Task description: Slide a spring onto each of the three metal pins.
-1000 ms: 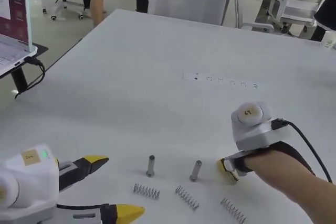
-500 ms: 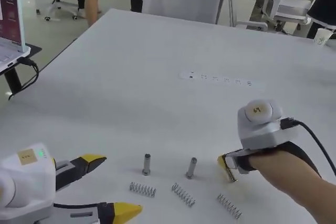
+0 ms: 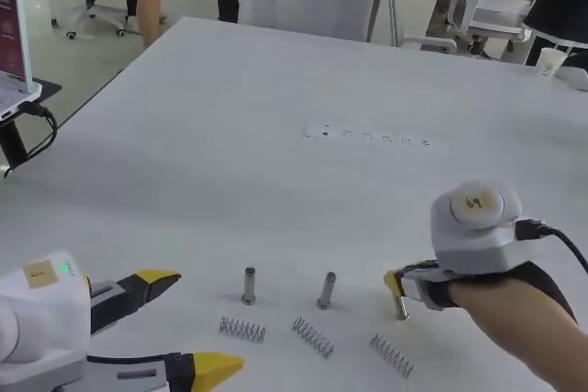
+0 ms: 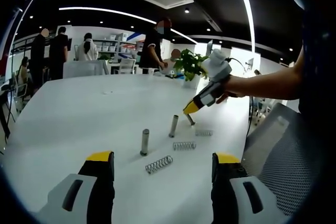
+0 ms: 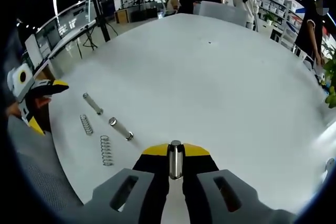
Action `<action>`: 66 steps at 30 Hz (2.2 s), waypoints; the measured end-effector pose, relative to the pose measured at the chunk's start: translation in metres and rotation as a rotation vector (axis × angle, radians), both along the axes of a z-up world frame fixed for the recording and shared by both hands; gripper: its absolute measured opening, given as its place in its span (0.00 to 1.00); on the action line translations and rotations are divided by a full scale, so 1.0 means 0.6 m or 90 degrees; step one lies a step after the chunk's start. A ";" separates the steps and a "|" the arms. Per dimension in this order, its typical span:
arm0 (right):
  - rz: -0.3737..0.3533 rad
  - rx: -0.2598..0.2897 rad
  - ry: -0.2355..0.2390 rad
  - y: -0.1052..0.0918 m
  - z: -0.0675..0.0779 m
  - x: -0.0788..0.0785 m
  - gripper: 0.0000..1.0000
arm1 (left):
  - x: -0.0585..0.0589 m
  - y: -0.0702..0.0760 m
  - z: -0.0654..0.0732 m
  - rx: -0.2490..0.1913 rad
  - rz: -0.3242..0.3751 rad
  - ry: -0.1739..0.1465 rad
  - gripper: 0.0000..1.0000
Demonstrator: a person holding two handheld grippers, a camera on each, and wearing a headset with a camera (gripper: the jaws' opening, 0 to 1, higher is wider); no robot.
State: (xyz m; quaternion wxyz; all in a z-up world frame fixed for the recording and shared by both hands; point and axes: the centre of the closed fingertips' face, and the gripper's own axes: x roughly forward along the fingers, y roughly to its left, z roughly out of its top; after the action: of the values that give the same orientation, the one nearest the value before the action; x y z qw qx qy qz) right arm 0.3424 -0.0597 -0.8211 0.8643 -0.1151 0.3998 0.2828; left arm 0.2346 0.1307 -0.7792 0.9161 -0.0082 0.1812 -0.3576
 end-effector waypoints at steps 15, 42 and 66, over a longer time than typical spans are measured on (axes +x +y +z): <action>0.025 0.021 -0.044 -0.001 0.016 -0.023 0.05 | -0.002 -0.003 0.002 0.003 -0.006 -0.001 0.72; 0.051 -0.028 -0.058 -0.013 0.013 -0.041 0.06 | -0.005 -0.008 -0.001 0.001 -0.011 0.000 0.72; 0.083 -0.050 -0.072 -0.021 0.009 -0.040 0.06 | -0.006 -0.011 0.002 -0.001 -0.009 -0.002 0.72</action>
State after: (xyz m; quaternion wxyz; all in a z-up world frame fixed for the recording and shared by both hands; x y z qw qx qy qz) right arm 0.3182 -0.0723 -0.8159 0.8599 -0.1906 0.3529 0.3157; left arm 0.2308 0.1243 -0.7783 0.9136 -0.0071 0.1798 -0.3645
